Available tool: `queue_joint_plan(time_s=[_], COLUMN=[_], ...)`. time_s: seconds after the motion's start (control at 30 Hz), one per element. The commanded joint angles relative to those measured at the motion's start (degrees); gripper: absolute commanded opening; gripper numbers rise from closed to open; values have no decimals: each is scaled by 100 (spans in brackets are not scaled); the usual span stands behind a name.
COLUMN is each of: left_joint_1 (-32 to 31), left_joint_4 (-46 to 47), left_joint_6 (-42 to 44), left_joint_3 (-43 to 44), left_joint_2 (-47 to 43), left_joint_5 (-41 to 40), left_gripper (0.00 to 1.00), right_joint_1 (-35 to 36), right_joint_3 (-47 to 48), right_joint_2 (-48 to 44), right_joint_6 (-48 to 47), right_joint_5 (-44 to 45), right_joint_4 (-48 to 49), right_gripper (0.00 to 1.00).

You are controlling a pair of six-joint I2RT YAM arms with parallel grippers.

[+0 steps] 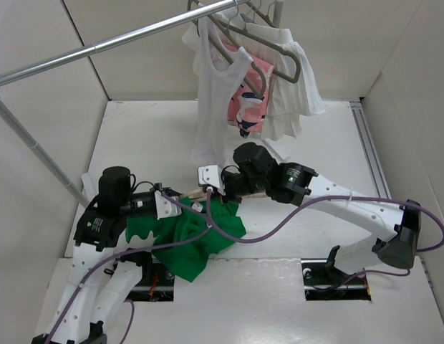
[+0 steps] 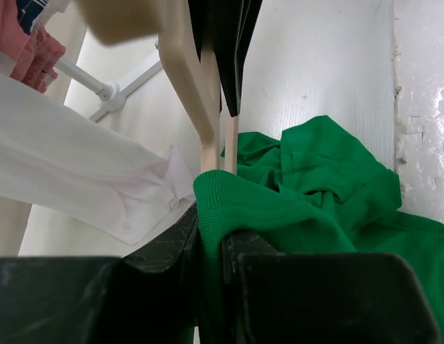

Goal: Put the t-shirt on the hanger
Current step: Place tshirt on hanger

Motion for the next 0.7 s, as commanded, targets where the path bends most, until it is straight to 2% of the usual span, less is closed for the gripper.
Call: queue_joint_plan(time_s=[0.0, 0.03, 0.07, 0.13, 0.17, 0.23, 0.3, 0.4, 0.47, 0.5, 0.53, 0.57, 0.63, 0.67], left_joint_1=[-37, -37, -37, -37, -37, -37, -37, -37, -37, -37, -37, -37, -37, -37], left_joint_4=[98, 178, 257, 511, 565, 705, 828, 1214, 1591, 1707, 1804, 1874, 2129, 2234], left_joint_6=[-463, -586, -709, -1156, -1263, -1596, -1843, -2447, -2722, -2853, -3072, -3161, -3425, -3748], left_joint_3=[-174, -174, -174, -174, -174, -121, -121, -191, -271, -323, -376, -376, -376, -428], left_joint_2=[-264, -317, -318, -397, -397, -397, -449, -511, -730, -800, -871, -941, -1143, -1214], left_joint_5=[117, 117, 117, 186, 239, 327, 328, 30, -207, -391, -393, -393, -323, -323], left_gripper=[0, 0, 0, 0, 0, 0, 0, 0, 0, 0, 0, 0, 0, 0], right_joint_1=[95, 95, 95, 95, 95, 95, 95, 95, 95, 95, 95, 95, 95, 95], right_joint_3=[295, 295, 295, 243, 243, 181, 93, -82, -240, -328, -450, -843, -1424, -2071], right_joint_2=[-532, -592, -593, -715, -716, -918, -1058, -1427, -1857, -2050, -2270, -2794, -3420, -4050], right_joint_6=[282, 283, 283, 336, 397, 485, 643, 985, 1695, 2011, 2397, 3210, 3918, 4417], right_joint_5=[-231, -39, 94, 366, 663, 1042, 1298, 1973, 2658, 3436, 3818, 4135, 4673, 4752], right_joint_4=[1607, 1607, 1607, 1529, 1467, 1467, 1519, 1520, 1380, 1292, 1073, 1002, 949, 1035], right_gripper=[0, 8, 32, 52, 74, 91, 96, 97, 97, 97, 97, 97, 95, 94])
